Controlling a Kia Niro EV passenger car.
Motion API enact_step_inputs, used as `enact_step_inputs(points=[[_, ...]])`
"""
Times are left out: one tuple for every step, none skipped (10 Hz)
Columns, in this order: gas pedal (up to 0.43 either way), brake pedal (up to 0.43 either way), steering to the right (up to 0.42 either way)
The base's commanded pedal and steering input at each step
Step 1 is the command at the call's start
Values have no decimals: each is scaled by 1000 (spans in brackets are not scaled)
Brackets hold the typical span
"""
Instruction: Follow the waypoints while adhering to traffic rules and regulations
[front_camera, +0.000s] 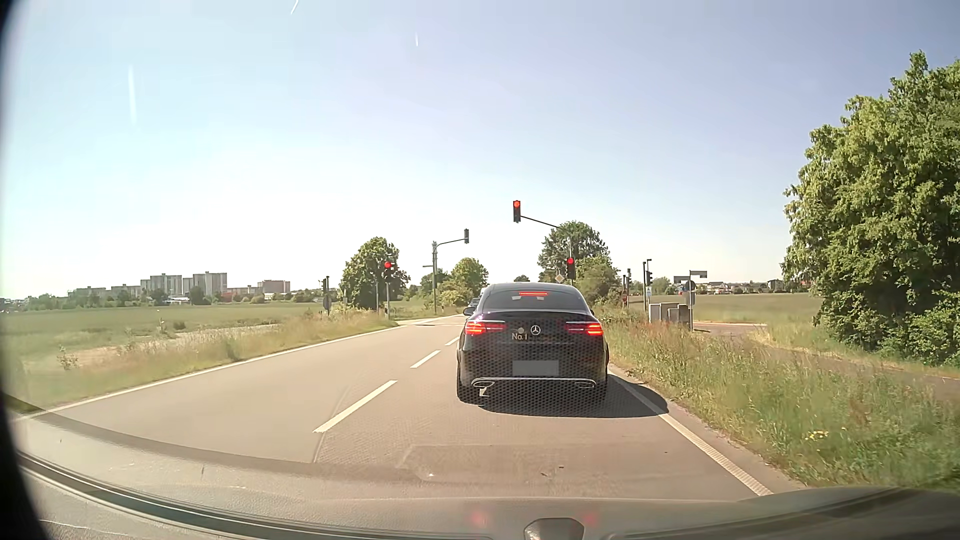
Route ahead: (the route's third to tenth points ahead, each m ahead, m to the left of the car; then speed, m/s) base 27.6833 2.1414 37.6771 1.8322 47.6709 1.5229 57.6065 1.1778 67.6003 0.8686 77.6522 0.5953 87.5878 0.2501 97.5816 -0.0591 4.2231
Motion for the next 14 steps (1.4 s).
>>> enact_step_inputs(points=[[0,360,8],[0,354,7],[0,341,8],[0,329,7],[0,323,8],[0,305,7],[0,299,7],[0,287,7],[0,274,7],[0,268,8],[0,256,7],[0,238,8],[0,238,8],[0,238,8]])
